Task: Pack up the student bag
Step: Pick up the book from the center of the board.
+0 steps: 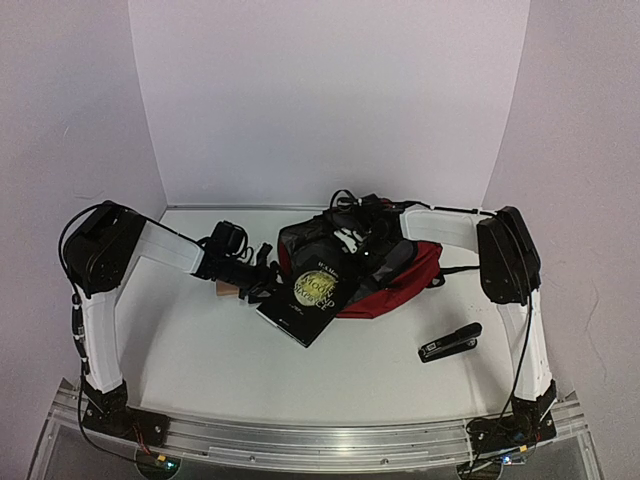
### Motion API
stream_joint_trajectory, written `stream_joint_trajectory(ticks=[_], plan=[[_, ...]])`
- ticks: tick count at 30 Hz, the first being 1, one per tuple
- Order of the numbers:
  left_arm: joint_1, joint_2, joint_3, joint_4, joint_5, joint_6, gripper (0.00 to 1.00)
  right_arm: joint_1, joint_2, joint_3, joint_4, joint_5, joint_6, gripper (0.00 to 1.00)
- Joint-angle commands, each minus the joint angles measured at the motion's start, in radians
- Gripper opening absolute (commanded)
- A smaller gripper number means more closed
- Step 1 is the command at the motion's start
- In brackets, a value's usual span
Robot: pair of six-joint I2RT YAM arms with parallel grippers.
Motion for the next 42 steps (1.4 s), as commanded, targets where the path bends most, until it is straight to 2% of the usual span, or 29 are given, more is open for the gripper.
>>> stream_joint_trajectory(ticks=[1, 6, 13, 19, 22, 24, 26, 32, 37, 42], plan=[[-0.009, -0.018, -0.007, 0.106, 0.136, -0.036, 0.61, -0.004, 0.037, 0.019, -0.007, 0.030, -0.010, 0.40], [-0.019, -0.048, -0.060, 0.220, 0.204, -0.108, 0.47, -0.001, 0.044, 0.030, -0.007, 0.021, 0.000, 0.40], [-0.050, 0.025, -0.056, 0.365, 0.250, -0.198, 0.36, 0.008, 0.045, 0.042, -0.007, 0.013, 0.009, 0.40], [-0.071, 0.056, -0.057, 0.477, 0.248, -0.270, 0.27, 0.021, 0.032, 0.043, -0.007, -0.004, 0.017, 0.41], [-0.072, 0.037, -0.076, 0.515, 0.236, -0.299, 0.18, 0.024, 0.009, 0.051, -0.008, -0.023, 0.040, 0.43], [-0.071, 0.008, -0.092, 0.529, 0.220, -0.310, 0.09, 0.024, -0.022, 0.061, -0.010, -0.040, 0.058, 0.48], [-0.072, -0.032, -0.107, 0.528, 0.202, -0.316, 0.01, 0.024, -0.066, 0.075, -0.017, -0.064, 0.075, 0.59], [-0.071, -0.183, -0.167, 0.557, 0.143, -0.351, 0.00, 0.007, -0.269, 0.140, -0.041, -0.165, 0.147, 0.96], [-0.069, -0.328, -0.185, 0.572, 0.063, -0.364, 0.00, -0.037, -0.412, 0.147, -0.038, -0.226, 0.222, 0.98], [-0.069, -0.451, -0.195, 0.637, -0.098, -0.390, 0.00, -0.058, -0.521, 0.052, -0.019, -0.291, 0.276, 0.98]])
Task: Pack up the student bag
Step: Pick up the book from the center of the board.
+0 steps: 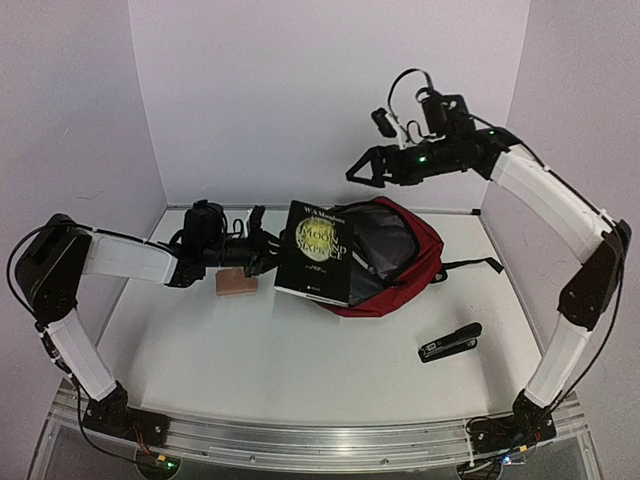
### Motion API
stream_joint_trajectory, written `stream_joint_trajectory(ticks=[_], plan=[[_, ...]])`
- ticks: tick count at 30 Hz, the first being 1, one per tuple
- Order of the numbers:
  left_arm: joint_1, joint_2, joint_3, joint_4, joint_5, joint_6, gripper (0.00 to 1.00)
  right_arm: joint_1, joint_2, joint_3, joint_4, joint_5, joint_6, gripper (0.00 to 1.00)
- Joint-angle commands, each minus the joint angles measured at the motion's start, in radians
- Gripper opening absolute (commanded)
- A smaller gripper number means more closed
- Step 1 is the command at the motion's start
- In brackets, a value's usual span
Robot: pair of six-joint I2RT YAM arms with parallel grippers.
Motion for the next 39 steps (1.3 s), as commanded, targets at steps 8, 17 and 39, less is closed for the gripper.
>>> stream_joint_trajectory(ticks=[8, 17, 39], plan=[[0.000, -0.172, 0.003, 0.514, -0.294, -0.130, 0.00, -0.023, -0.100, -0.150, 0.115, -0.289, 0.186, 0.98], [-0.025, -0.225, -0.083, 0.744, -0.511, -0.099, 0.00, -0.024, -0.119, -0.347, 0.458, -0.309, 0.469, 0.98], [-0.174, -0.041, -0.010, 0.984, -0.709, -0.098, 0.00, -0.020, 0.025, -0.461, 1.290, -0.393, 1.111, 0.45]])
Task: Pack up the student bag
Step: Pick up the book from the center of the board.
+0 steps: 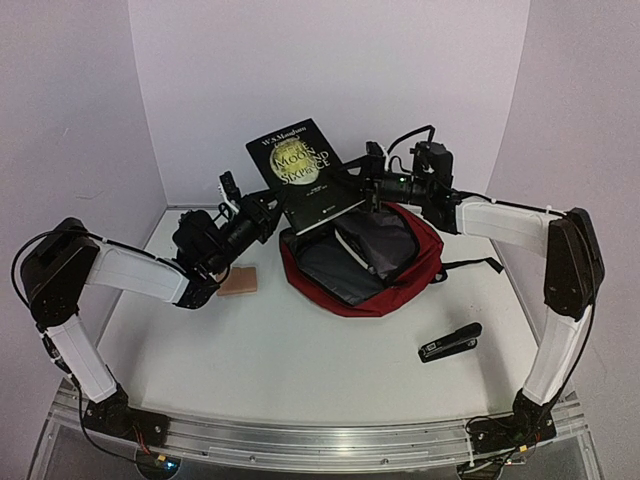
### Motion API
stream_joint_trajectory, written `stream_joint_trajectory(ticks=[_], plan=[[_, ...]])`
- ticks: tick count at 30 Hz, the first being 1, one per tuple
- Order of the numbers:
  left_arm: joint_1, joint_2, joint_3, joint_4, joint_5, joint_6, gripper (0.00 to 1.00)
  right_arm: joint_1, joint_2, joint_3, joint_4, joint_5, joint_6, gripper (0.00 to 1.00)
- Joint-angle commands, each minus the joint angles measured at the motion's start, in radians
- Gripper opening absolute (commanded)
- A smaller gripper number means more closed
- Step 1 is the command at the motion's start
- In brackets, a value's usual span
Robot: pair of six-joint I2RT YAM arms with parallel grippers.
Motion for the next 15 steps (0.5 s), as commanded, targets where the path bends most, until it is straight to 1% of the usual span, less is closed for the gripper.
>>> stream_joint_trajectory(ticks=[1, 2, 3, 5, 7, 8, 10, 14, 15], plan=[[-0.012, -0.016, 0.051, 0.283, -0.026, 0.028, 0.00, 0.016, -0.029, -0.011, 0.190, -0.030, 0.060, 0.38], [-0.012, -0.014, 0.049, 0.283, -0.021, 0.023, 0.03, 0.016, -0.032, -0.016, 0.190, -0.036, 0.050, 0.31], [-0.012, -0.013, 0.045, 0.281, -0.012, 0.017, 0.09, 0.017, -0.035, -0.020, 0.189, -0.044, 0.040, 0.25], [-0.011, -0.020, 0.032, 0.258, 0.014, 0.003, 0.27, 0.015, -0.048, -0.031, 0.183, -0.065, 0.021, 0.16], [-0.009, -0.052, 0.002, 0.172, 0.048, 0.003, 0.51, 0.012, -0.072, -0.046, 0.159, -0.092, -0.022, 0.05], [-0.008, -0.084, -0.013, 0.111, 0.069, 0.012, 0.59, 0.011, -0.086, -0.053, 0.138, -0.108, -0.048, 0.01], [-0.003, -0.154, -0.037, -0.067, 0.122, 0.047, 0.68, 0.002, -0.125, -0.065, 0.048, -0.124, -0.144, 0.00], [-0.001, -0.349, -0.057, -0.530, 0.204, 0.230, 0.85, -0.001, -0.228, -0.093, -0.310, -0.143, -0.497, 0.00], [0.004, -0.389, -0.054, -0.617, 0.227, 0.275, 0.88, -0.002, -0.252, -0.102, -0.405, -0.154, -0.558, 0.00]])
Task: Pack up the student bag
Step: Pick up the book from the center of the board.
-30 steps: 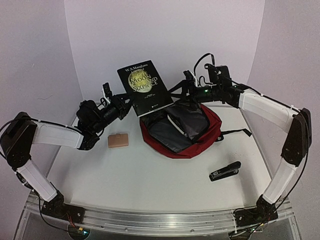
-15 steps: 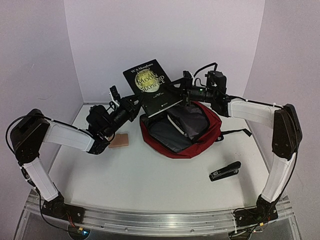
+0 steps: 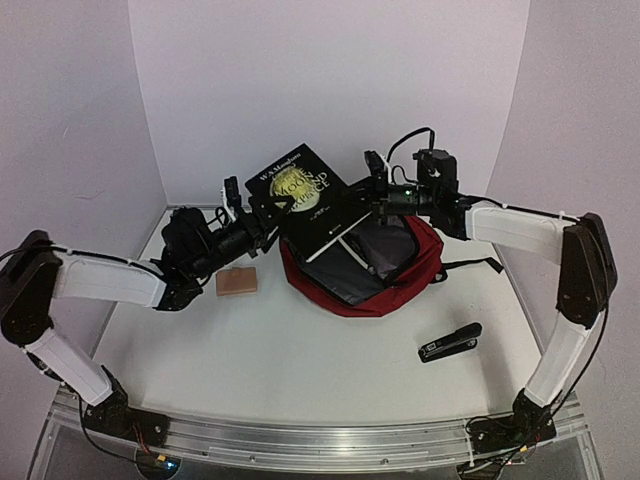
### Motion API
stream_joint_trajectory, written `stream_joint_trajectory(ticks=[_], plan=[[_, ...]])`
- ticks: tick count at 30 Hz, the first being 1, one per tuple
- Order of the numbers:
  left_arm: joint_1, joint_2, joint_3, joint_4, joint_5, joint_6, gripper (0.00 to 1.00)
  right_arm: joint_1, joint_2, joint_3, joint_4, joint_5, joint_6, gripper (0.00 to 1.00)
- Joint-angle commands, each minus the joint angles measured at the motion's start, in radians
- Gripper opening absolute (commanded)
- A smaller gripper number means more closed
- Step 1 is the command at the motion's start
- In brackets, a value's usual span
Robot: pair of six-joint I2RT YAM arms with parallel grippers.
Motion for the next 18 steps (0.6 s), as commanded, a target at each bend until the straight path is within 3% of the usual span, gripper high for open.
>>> stream_joint_trajectory(ticks=[1, 4, 9, 13, 18], plan=[[0.019, -0.252, 0.024, -0.464, 0.127, 0.243, 0.89, -0.005, -0.192, -0.018, -0.385, -0.085, -0.447, 0.00], [0.036, -0.330, 0.078, -0.765, 0.188, 0.388, 0.97, -0.006, -0.241, -0.033, -0.609, -0.128, -0.668, 0.00], [0.074, -0.334, 0.172, -1.062, 0.355, 0.534, 0.99, -0.004, -0.289, 0.013, -1.022, -0.148, -1.044, 0.00], [0.073, -0.284, 0.223, -1.128, 0.542, 0.603, 0.96, -0.001, -0.301, 0.023, -1.190, -0.168, -1.180, 0.00], [0.021, -0.209, 0.255, -1.101, 0.674, 0.624, 0.88, 0.021, -0.304, 0.025, -1.234, -0.176, -1.218, 0.00]])
